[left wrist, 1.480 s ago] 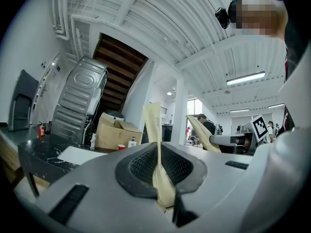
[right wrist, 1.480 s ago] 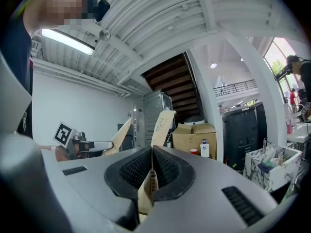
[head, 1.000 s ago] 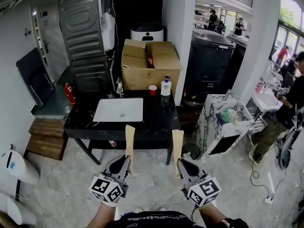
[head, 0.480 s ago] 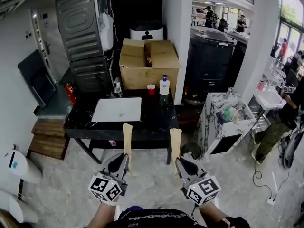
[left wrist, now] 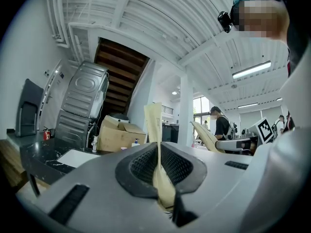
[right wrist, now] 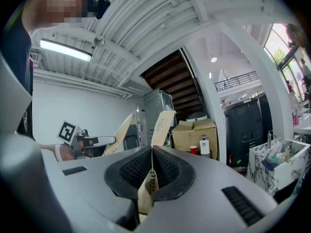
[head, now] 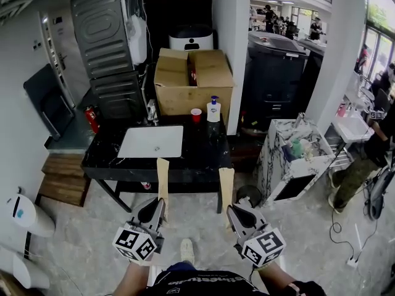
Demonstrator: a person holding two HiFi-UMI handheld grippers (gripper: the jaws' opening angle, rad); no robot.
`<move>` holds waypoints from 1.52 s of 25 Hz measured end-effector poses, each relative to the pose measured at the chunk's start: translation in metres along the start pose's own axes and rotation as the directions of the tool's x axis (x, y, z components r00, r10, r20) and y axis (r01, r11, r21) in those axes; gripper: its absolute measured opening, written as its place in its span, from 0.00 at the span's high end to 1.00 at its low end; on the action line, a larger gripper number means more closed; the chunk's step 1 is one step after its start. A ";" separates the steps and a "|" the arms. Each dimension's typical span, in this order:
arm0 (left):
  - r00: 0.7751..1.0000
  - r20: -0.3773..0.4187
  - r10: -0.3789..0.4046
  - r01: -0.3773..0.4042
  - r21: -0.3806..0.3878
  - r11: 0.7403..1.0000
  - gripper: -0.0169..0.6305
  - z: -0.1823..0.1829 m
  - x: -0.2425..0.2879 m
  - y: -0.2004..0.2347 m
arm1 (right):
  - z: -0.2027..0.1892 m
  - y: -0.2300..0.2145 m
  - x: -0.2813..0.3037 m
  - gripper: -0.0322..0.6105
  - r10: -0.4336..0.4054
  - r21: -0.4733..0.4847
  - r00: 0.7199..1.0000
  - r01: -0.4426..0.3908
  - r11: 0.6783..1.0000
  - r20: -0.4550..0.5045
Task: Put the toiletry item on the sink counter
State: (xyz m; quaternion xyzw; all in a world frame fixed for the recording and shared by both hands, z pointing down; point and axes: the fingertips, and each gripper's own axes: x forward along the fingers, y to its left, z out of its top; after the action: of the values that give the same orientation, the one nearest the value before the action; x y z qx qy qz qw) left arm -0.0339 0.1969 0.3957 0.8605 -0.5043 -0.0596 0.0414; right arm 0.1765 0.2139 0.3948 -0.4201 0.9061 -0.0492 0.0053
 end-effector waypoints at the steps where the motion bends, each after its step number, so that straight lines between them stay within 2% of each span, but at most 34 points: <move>1: 1.000 -0.001 -0.002 0.002 -0.003 1.000 0.93 -0.002 0.004 0.002 | 0.000 -0.002 0.003 0.89 -0.002 0.000 1.000 0.002 1.000 -0.002; 9: 1.000 0.012 -0.027 0.027 -0.026 0.999 0.93 -0.006 0.048 0.035 | 0.002 -0.024 0.047 0.89 -0.025 -0.012 0.999 0.025 1.000 -0.025; 27: 0.995 0.037 -0.088 0.089 -0.024 0.996 0.93 0.023 0.159 0.198 | 0.041 -0.055 0.253 0.89 -0.049 -0.056 0.999 0.049 0.997 0.014; 38: 0.993 0.029 -0.117 0.119 -0.090 0.989 0.93 0.007 0.191 0.236 | 0.037 -0.068 0.292 0.89 -0.094 -0.056 0.995 0.092 0.994 -0.026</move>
State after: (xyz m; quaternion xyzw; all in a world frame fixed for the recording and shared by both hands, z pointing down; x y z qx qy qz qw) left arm -0.1460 -0.0855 0.4078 0.8853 -0.4496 -0.0953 0.0713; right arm 0.0408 -0.0553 0.3737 -0.4611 0.8866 -0.0306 -0.0212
